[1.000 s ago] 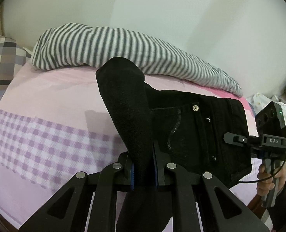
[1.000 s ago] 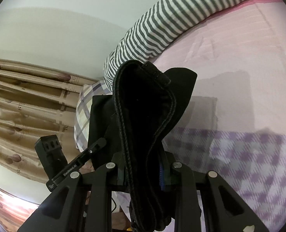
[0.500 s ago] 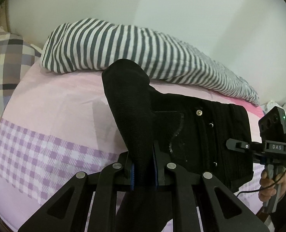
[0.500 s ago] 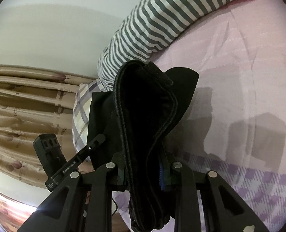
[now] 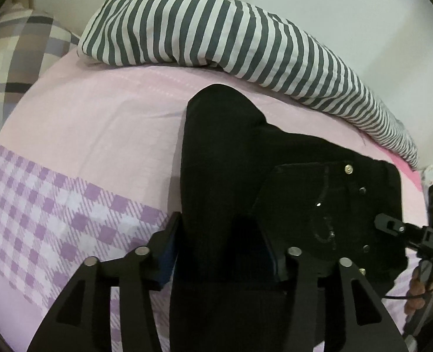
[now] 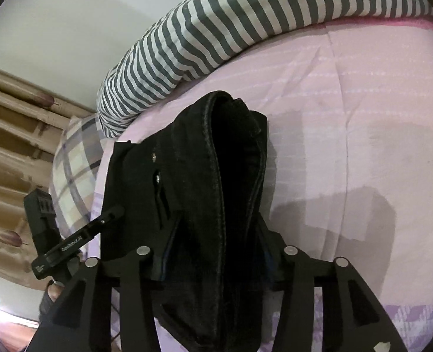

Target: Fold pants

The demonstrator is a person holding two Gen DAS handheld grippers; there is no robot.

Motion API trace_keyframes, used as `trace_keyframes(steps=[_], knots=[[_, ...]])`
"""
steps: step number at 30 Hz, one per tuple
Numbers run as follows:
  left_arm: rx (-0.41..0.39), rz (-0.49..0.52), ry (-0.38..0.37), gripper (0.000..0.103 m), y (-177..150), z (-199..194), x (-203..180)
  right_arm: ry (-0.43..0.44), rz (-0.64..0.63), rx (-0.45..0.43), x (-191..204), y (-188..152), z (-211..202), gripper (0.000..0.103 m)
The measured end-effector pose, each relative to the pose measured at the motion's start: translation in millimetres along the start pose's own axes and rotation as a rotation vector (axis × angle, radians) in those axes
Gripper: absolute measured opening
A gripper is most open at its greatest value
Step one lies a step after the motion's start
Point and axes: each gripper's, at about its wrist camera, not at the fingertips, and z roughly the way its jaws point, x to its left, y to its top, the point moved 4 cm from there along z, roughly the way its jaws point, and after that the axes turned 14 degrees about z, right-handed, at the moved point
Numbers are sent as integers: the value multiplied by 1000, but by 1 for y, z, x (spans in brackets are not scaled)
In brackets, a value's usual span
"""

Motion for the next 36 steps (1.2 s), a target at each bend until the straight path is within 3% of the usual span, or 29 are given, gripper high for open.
trace_keyframes(steps=[5, 10, 18, 25, 28, 36], knots=[[-8, 7, 63, 65, 0, 0, -2, -71, -51, -51, 6, -1, 1, 58], [-3, 11, 122, 66, 2, -7, -7, -181, -139, -108, 16, -9, -6, 65], [-40, 76, 206, 77, -6, -53, -28, -301, -202, -188, 27, -29, -28, 73], [-81, 88, 250, 83, -28, -100, -50, -327, -238, -249, 40, -61, -51, 76], [-93, 103, 266, 84, -45, -118, -61, -329, -262, -275, 49, -78, -60, 83], [-112, 111, 282, 86, -78, -138, -77, -337, -314, -302, 69, -118, -73, 92]])
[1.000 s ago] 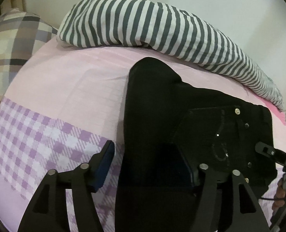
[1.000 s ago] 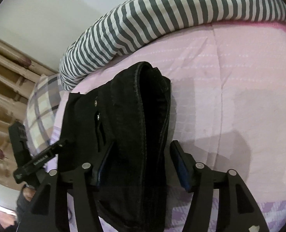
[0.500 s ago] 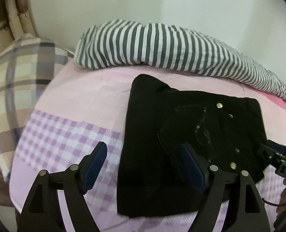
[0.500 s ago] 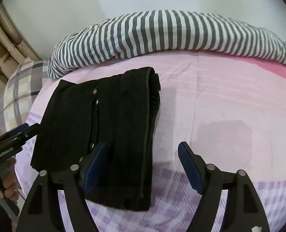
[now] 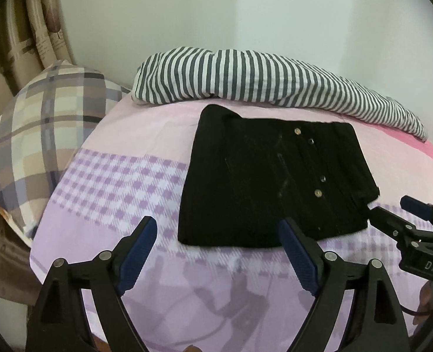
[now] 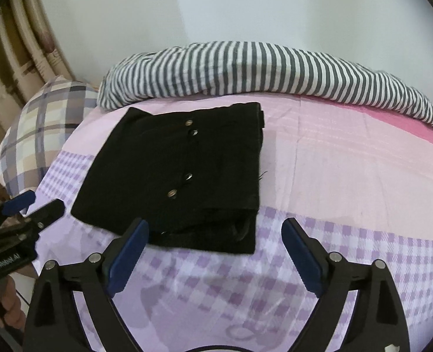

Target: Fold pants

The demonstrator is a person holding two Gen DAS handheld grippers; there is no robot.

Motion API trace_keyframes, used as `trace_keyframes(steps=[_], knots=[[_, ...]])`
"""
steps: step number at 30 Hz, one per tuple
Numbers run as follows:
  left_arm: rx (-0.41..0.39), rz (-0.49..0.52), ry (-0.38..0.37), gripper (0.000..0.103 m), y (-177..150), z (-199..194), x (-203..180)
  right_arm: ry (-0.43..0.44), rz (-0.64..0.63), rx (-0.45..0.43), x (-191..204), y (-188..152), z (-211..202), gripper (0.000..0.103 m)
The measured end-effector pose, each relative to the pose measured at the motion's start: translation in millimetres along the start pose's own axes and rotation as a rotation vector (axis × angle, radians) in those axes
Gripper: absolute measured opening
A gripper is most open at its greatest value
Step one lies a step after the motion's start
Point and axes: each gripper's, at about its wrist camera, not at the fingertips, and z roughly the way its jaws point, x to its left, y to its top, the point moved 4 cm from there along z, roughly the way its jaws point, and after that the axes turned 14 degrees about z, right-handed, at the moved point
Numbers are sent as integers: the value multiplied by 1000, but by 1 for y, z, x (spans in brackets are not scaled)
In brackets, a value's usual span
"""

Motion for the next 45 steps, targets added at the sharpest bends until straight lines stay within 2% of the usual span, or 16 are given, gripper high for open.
trace_keyframes(steps=[5, 19, 37, 45], knots=[[-13, -2, 21, 85, -11, -6, -2, -10, -3, -33, 8, -11, -12, 99], [-8, -6, 29, 86, -15, -1, 1, -72, -52, -95, 25, -21, -19, 102], [-19, 28, 73, 86, -16, -2, -6, -50, -45, -57, 24, -27, -14, 102], [-20, 30, 69, 86, -16, -2, -6, -56, -44, -57, 24, -27, -14, 102]])
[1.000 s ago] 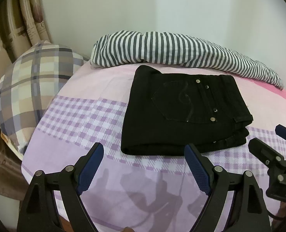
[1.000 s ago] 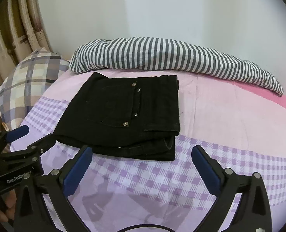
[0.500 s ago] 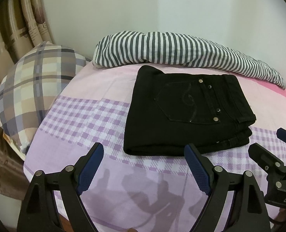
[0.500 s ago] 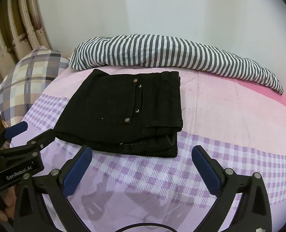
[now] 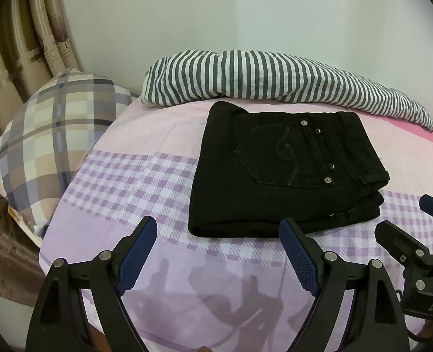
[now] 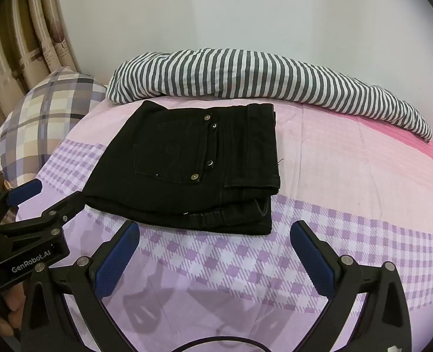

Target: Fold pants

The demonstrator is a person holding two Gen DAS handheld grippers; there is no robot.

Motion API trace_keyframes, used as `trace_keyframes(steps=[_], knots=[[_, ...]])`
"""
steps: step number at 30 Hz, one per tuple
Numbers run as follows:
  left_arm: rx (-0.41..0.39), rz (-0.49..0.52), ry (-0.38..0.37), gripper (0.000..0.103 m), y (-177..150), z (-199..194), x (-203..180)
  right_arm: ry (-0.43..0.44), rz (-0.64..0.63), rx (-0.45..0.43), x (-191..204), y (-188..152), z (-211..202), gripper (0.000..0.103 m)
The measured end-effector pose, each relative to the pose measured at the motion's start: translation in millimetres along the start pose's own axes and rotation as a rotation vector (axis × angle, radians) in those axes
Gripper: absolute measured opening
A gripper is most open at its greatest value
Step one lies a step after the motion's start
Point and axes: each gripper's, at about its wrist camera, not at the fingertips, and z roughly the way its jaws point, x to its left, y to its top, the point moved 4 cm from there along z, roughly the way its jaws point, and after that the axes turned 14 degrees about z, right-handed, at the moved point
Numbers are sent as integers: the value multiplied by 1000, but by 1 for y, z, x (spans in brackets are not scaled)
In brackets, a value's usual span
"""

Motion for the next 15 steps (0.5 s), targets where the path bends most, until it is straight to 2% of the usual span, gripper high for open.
trace_keyframes(steps=[15], knots=[[-7, 23, 21, 85, 1, 0, -3, 5, 14, 12, -2, -5, 2, 102]])
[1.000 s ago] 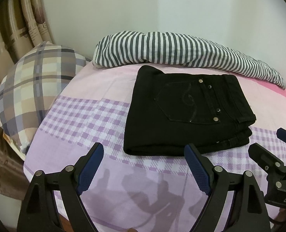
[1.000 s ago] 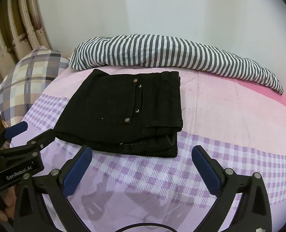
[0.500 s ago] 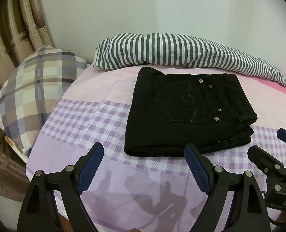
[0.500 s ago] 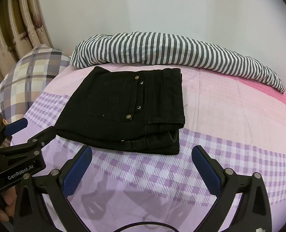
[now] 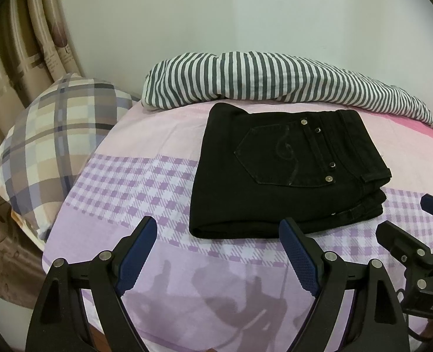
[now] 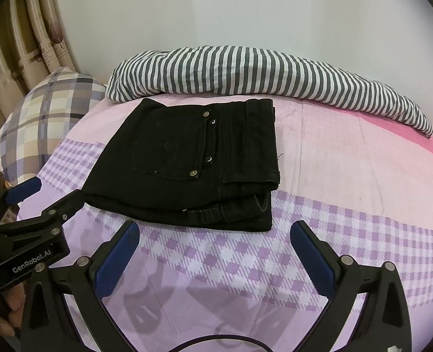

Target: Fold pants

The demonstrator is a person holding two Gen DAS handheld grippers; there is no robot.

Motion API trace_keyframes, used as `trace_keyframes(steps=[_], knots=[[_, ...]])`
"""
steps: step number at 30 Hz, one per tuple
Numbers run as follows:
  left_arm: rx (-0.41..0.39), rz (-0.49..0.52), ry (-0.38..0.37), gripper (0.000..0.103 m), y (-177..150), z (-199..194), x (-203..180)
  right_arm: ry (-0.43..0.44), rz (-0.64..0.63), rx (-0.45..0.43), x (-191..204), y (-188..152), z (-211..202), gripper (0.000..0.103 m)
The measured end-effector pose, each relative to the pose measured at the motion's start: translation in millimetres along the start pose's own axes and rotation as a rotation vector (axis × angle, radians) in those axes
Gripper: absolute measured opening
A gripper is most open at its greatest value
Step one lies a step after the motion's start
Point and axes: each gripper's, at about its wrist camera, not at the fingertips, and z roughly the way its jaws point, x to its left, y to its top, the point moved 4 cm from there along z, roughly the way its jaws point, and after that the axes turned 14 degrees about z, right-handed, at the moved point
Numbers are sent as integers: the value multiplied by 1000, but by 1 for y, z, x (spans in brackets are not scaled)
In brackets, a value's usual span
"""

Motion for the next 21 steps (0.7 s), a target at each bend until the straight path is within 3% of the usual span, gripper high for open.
trace_keyframes(steps=[21], knots=[[11, -9, -27, 86, -2, 3, 0, 0, 4, 10, -1, -3, 0, 102]])
